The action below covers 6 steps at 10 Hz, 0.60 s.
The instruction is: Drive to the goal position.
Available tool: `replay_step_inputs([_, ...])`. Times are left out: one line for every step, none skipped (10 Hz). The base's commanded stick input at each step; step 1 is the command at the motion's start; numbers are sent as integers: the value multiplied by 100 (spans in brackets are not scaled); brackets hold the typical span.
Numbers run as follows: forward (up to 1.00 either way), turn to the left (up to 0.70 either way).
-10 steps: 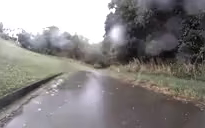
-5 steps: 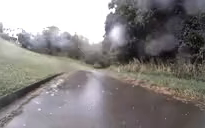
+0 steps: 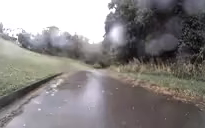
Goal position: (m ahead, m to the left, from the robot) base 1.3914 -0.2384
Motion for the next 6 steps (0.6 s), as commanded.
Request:
replay_step_inputs([100,-26])
replay_step_inputs([100,-18])
replay_step_inputs([100,-9])
replay_step_inputs([100,0])
replay_step_inputs([100,0])
replay_step_inputs([100,-12])
